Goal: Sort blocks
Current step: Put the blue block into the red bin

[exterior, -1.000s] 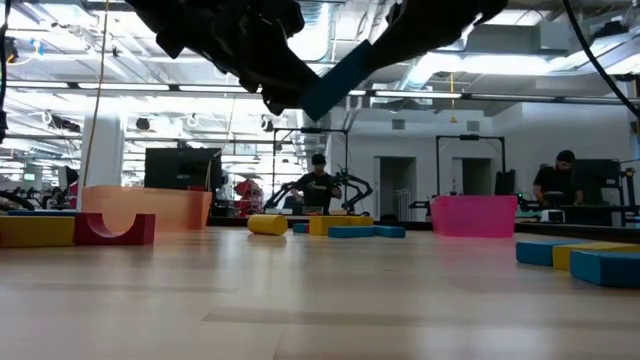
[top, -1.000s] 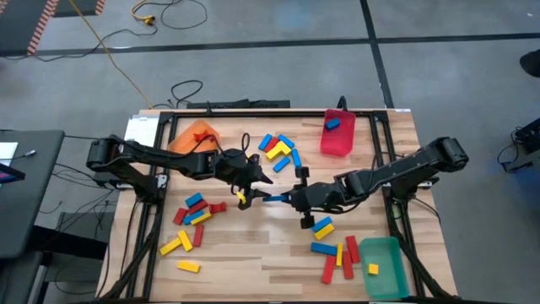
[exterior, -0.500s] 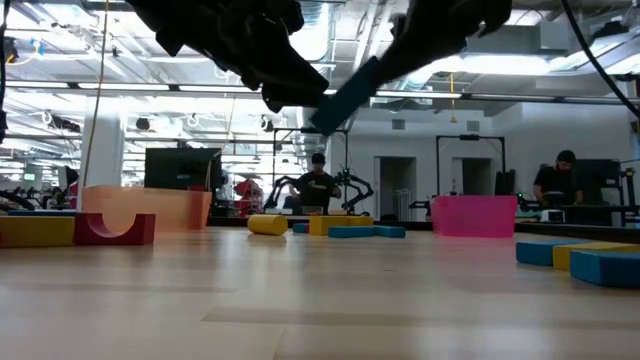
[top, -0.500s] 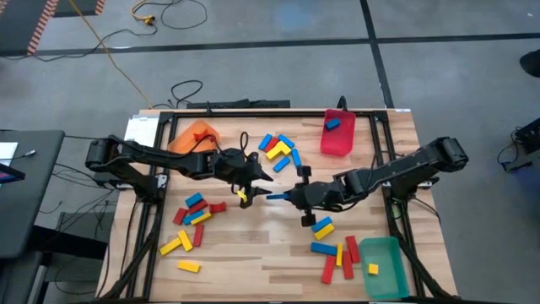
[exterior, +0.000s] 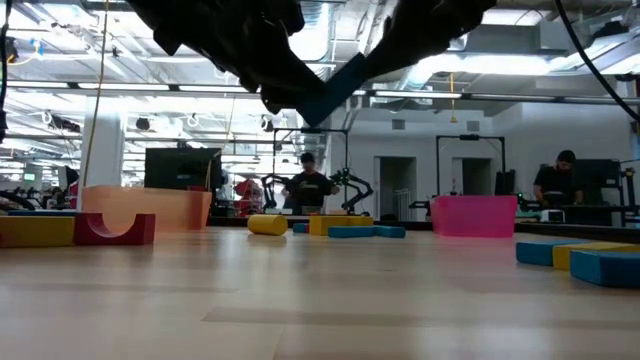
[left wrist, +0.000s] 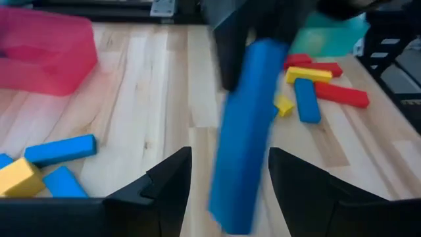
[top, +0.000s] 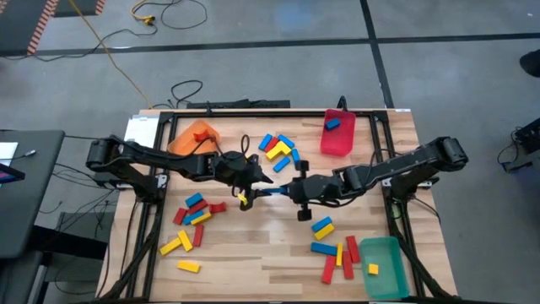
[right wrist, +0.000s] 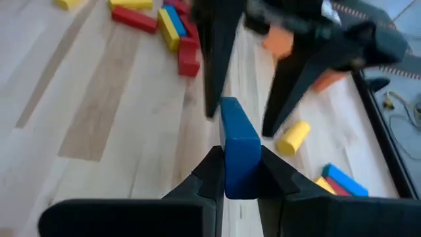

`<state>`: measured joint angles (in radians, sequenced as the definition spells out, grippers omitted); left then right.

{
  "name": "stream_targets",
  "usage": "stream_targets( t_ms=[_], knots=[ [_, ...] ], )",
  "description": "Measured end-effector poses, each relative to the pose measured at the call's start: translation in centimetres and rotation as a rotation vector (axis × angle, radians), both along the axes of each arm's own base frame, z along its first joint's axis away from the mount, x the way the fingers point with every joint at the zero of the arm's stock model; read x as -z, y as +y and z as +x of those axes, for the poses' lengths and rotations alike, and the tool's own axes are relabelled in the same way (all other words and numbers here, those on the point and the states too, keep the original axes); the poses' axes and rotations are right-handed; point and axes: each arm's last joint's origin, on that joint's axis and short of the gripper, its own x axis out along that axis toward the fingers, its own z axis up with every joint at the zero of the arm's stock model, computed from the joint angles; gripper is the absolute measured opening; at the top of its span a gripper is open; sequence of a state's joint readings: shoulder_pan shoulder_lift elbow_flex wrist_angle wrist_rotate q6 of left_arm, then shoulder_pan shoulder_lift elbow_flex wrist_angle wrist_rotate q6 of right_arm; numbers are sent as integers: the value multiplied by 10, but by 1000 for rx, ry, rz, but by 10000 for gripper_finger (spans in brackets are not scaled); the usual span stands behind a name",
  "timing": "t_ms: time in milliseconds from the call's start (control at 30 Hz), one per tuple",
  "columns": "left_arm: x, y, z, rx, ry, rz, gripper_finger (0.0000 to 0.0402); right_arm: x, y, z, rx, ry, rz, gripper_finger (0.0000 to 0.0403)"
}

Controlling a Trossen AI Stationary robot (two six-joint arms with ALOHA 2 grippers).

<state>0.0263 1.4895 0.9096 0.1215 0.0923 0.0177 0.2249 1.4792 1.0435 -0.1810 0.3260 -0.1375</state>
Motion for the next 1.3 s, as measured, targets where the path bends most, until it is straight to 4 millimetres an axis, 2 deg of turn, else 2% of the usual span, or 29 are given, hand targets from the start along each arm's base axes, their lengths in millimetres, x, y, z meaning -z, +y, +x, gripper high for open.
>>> stream_targets(
  t_ms=[500,1033,1300],
  knots=[
    [-1,-2,0,-4,-10,6,196,-3,-1,3,-11,-37,18,71],
    [-3,-4,0,-5,-25,16,196,8,-3,-6,52,98,63,71],
    [1,-2,0,-52,11,39,196,8,3,-7,39,90,66,71]
  ],
)
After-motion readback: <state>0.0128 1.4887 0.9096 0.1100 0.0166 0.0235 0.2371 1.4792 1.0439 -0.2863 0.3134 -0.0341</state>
